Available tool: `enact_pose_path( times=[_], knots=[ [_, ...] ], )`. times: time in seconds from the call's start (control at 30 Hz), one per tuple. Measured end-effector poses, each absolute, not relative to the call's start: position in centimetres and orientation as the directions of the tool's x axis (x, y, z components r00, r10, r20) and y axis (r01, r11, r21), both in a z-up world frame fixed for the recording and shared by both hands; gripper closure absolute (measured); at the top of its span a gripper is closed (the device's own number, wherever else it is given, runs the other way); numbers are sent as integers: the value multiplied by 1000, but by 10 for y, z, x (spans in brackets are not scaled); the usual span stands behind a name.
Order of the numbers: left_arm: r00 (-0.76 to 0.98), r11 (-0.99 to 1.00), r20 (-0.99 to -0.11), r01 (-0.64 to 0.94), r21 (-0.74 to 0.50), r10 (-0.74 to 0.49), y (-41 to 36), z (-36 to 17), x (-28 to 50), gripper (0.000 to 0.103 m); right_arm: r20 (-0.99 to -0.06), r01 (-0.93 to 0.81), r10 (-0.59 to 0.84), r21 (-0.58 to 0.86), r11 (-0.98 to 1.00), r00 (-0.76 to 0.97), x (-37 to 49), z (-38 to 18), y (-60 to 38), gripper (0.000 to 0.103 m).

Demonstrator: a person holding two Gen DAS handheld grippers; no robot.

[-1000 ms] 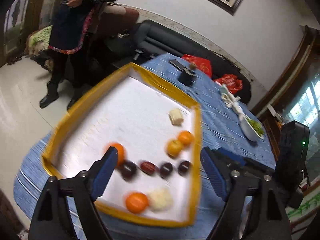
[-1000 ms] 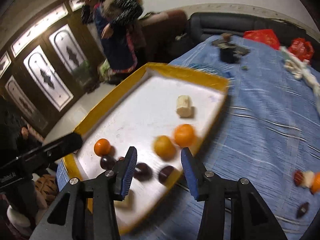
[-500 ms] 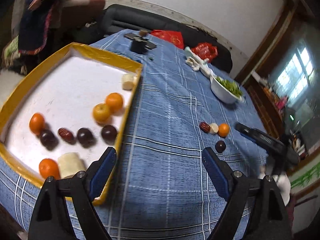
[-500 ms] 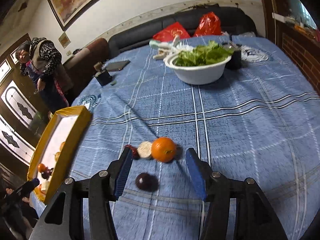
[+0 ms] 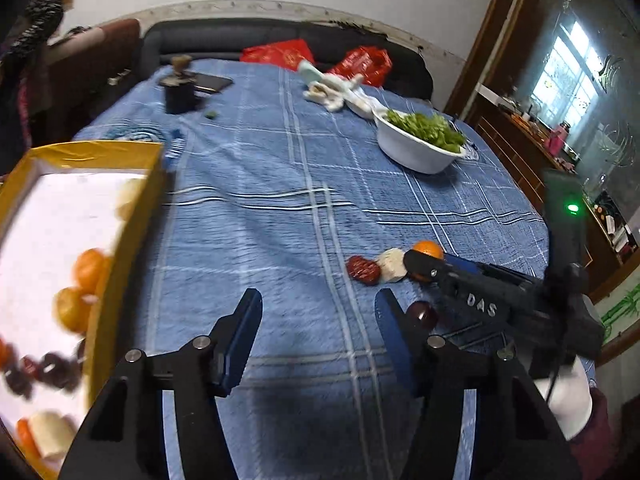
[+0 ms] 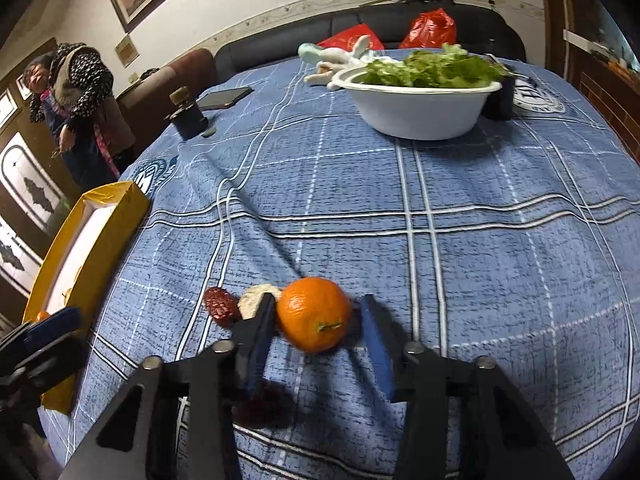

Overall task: Organize fruits
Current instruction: 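Grasp a red date with the left tool while the right tool grasps an orange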

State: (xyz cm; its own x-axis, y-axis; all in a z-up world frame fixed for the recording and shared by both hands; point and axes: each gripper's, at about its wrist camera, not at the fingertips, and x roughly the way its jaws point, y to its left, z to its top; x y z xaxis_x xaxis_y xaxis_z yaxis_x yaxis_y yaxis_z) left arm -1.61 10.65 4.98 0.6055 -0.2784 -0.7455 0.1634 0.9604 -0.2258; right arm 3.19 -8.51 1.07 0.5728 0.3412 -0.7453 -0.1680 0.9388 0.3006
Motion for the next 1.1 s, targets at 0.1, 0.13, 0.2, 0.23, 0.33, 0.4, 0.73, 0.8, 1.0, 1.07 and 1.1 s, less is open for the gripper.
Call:
enact_pose_path(
  times=[0.1, 0.13, 0.2, 0.23, 0.33, 0.4, 0.73, 0.8, 1.0, 1.07, 1.1],
  knots=[
    [592, 958, -753, 182, -224, -288, 95, 42, -1, 45, -744, -163, 341, 304, 939, 574, 31, 12, -87, 63],
    [588, 956, -754, 191, -224, -294, 91, 40, 3, 45, -741, -156, 340, 308, 938, 580, 31, 14, -89, 63],
    [579, 951, -756, 228, -208, -305, 80, 35, 12, 45, -732, -142, 322, 299, 944, 600, 28, 19, -94, 63],
    [577, 950, -758, 246, -193, -304, 74, 32, 15, 45, -728, -139, 318, 297, 945, 607, 27, 21, -96, 63],
    [581, 945, -760, 298, -136, -292, 60, 25, 21, 45, -716, -130, 325, 315, 940, 618, 24, 26, -103, 63],
    [574, 941, -767, 318, -114, -287, 54, 19, 26, 45, -715, -124, 327, 322, 938, 618, 23, 26, -104, 63],
    [538, 913, -769, 384, -142, -346, 44, 10, 32, 64, -712, -117, 341, 345, 931, 614, 23, 25, -105, 63],
    [538, 912, -766, 381, -152, -352, 44, 9, 33, 64, -710, -114, 340, 347, 931, 616, 22, 25, -105, 63],
    [538, 914, -767, 377, -151, -349, 44, 10, 31, 75, -716, -107, 337, 347, 932, 611, 23, 22, -106, 63],
    [549, 918, -765, 371, -140, -338, 44, 12, 28, 75, -715, -107, 336, 347, 932, 613, 23, 22, -106, 63],
    [555, 922, -762, 362, -139, -334, 46, 14, 26, 75, -714, -107, 337, 348, 932, 613, 24, 22, -107, 63]
  ],
)
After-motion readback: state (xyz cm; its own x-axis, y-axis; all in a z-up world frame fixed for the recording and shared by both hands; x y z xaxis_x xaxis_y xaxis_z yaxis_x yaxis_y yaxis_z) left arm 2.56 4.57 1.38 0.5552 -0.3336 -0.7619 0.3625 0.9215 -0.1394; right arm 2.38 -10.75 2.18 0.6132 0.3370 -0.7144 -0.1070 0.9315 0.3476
